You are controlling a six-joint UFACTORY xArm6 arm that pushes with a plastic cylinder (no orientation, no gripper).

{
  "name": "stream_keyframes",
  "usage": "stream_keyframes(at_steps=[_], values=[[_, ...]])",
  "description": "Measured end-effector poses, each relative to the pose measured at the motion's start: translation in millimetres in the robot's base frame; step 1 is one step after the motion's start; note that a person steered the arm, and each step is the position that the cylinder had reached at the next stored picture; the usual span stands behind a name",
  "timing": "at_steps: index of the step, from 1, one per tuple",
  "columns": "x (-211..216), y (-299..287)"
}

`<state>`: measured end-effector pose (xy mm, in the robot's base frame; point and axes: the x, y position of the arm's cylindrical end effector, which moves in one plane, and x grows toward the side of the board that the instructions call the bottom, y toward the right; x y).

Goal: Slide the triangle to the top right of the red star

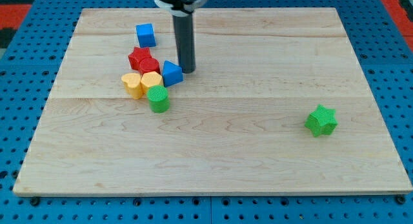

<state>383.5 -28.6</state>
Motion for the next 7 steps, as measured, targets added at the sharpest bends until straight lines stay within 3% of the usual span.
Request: stream_keyframes(at_steps=[1, 2, 3, 4, 5, 7], values=[[-7, 9], [-57, 44], [-95, -38], [-87, -105], [-53, -111], [2, -63]])
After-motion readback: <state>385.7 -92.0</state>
